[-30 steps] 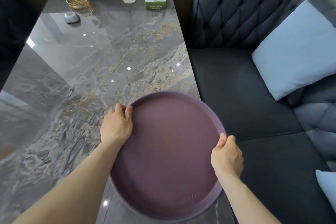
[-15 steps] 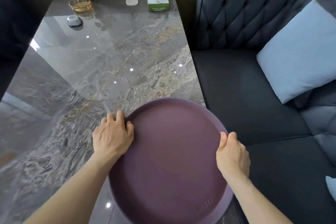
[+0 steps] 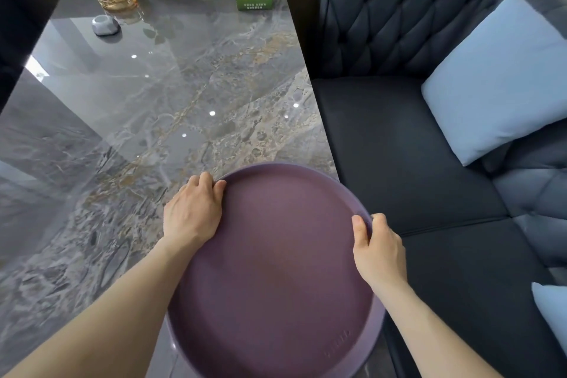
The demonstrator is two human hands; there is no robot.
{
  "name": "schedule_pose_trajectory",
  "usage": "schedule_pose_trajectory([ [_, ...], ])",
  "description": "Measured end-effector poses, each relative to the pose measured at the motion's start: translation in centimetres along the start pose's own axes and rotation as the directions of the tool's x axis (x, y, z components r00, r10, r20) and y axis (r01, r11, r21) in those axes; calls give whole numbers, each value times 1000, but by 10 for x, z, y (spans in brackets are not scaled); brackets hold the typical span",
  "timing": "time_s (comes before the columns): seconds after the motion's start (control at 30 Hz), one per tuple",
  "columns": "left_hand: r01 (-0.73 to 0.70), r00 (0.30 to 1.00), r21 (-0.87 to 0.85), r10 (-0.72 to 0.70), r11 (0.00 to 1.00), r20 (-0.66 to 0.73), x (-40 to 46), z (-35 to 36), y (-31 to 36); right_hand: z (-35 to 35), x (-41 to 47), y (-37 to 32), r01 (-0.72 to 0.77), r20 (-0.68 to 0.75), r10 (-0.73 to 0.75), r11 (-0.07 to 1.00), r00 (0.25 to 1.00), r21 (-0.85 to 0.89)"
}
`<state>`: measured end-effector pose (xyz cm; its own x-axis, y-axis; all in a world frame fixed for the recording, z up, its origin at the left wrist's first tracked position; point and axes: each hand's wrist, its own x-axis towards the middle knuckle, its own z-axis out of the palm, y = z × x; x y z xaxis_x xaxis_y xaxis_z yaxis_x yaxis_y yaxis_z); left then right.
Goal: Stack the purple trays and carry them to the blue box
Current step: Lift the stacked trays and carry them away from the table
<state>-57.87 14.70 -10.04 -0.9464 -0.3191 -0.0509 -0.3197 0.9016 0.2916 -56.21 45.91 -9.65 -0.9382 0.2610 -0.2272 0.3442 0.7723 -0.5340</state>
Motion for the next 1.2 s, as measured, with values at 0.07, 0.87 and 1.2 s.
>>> schedule_pose_trajectory([
  [0.07, 69, 997, -61, -67, 996, 33, -4, -6, -4, -11, -6, 4, -86, 27, 83, 984, 996, 154],
  [0.87, 354, 928, -266, -372, 897, -18, -120, -170, -25, -116, -92, -68, -128, 230, 15, 865, 973, 485],
  [1.2, 425, 876, -471, -483, 773, -3, -198, -296, -68, -193, -197, -148, 108, 227, -267, 836, 936, 538],
])
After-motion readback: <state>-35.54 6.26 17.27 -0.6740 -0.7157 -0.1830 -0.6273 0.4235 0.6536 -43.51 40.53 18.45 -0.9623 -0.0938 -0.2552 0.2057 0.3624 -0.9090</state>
